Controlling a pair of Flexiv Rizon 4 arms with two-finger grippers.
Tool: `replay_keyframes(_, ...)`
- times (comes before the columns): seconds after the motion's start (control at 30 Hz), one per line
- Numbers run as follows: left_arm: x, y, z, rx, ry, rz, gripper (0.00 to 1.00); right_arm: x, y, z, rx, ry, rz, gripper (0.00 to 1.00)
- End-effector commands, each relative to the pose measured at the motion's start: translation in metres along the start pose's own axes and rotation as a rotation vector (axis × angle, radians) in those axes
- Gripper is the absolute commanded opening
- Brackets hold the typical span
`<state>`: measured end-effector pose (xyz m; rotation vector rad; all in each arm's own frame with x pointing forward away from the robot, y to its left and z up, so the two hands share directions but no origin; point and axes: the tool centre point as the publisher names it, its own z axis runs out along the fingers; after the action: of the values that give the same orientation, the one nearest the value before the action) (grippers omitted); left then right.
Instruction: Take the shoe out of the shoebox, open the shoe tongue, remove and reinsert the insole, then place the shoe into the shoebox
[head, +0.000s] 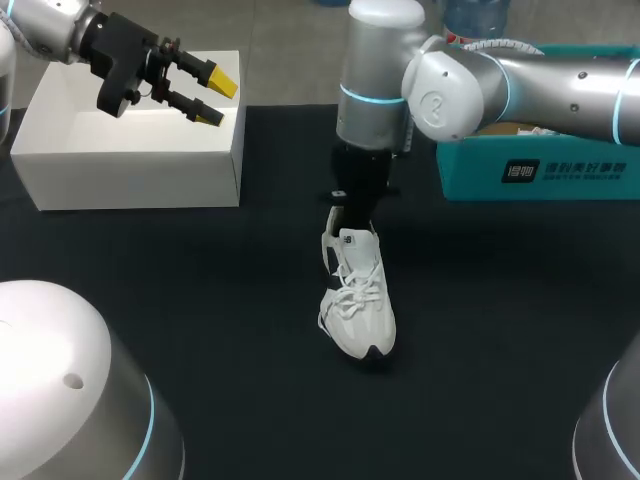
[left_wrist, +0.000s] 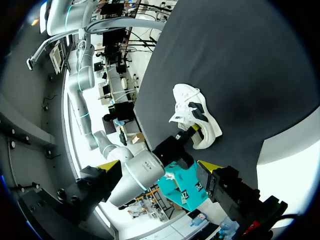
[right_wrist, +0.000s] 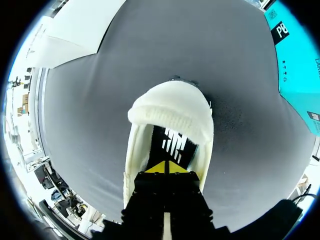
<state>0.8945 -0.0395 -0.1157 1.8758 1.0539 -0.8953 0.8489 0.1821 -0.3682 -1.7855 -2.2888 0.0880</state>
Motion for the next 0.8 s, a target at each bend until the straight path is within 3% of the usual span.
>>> replay_keyframes(0.03,-0.0002,0.0003,-0.0003,0.003,0.004,0.0,1.0,0.0027,-0.0016,-0.0101,0.034,-0.013,-0.001,0.0)
replay_keyframes(0.27,-0.0002,0.0003,-0.0003,0.003,0.004,0.0,1.0,0.0094,-0.007,-0.0168,0.089,0.005,0.038,0.0)
replay_keyframes(0.37,-0.0002,0.0003,-0.0003,0.003,0.004,0.0,1.0,0.009,-0.0077,-0.0174,0.057,0.009,0.053,0.0)
replay_keyframes(0.8,-0.0002,0.0003,-0.0003,0.003,0.004,0.0,1.0,0.009,-0.0077,-0.0174,0.057,0.009,0.053,0.0)
